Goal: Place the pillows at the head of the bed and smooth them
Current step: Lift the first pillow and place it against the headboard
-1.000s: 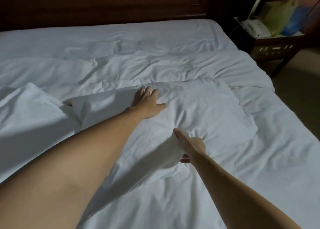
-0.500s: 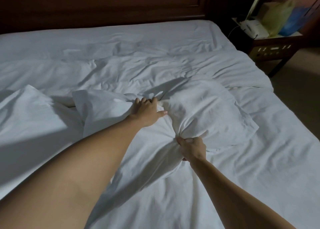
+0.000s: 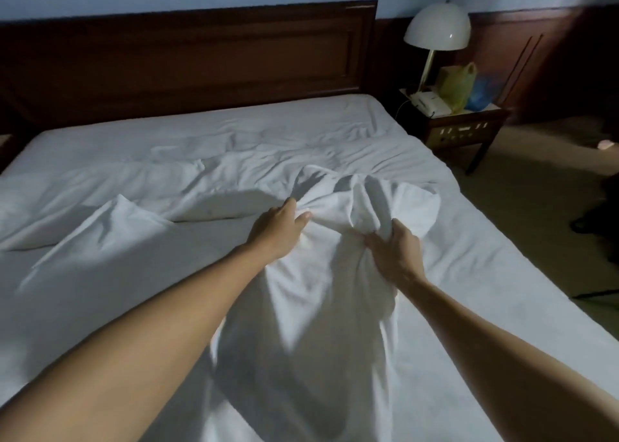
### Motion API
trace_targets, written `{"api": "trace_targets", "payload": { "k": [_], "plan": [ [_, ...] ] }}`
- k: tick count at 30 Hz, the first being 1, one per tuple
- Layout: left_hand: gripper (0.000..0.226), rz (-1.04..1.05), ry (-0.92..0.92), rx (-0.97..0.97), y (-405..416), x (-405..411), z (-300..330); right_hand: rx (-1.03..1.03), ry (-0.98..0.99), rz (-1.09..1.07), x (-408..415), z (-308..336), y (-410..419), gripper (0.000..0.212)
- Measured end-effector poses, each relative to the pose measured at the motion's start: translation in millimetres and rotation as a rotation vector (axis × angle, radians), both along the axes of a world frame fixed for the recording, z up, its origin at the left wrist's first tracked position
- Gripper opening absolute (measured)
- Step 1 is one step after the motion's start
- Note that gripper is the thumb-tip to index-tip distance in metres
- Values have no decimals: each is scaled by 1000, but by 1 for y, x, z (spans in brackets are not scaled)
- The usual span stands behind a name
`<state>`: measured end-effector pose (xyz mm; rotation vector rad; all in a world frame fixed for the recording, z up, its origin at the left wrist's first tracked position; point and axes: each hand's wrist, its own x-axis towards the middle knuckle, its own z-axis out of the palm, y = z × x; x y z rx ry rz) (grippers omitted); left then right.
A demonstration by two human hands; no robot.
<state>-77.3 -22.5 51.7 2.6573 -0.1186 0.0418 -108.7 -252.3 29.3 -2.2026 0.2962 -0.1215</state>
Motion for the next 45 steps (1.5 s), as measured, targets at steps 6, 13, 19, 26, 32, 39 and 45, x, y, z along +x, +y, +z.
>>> {"api": "trace_targets", "payload": {
  "k": [6,13,19,26,32,39,45],
  "plan": [
    [41,75,12,-246,-69,-104,70,-73,-118,8,-79,93,-68,34],
    [44,198,6,-303,-141,-157,135,-132,-144,63,-124,174,-142,38],
    [45,237,-37,-309,-194,-203,171,-213,-160,131,-154,202,-193,36],
    [46,290,-98,-320,-230,-240,195,-251,-190,154,-176,217,-225,37],
    [45,293,-125,-410,-277,-266,219,-245,-243,156,-194,226,-276,33],
    [37,303,-137,-473,-363,-295,230,-227,-286,103,-229,242,-356,35],
    [27,258,-102,-554,-465,-271,239,-284,-313,101,-216,254,-460,28]
  ]
}}
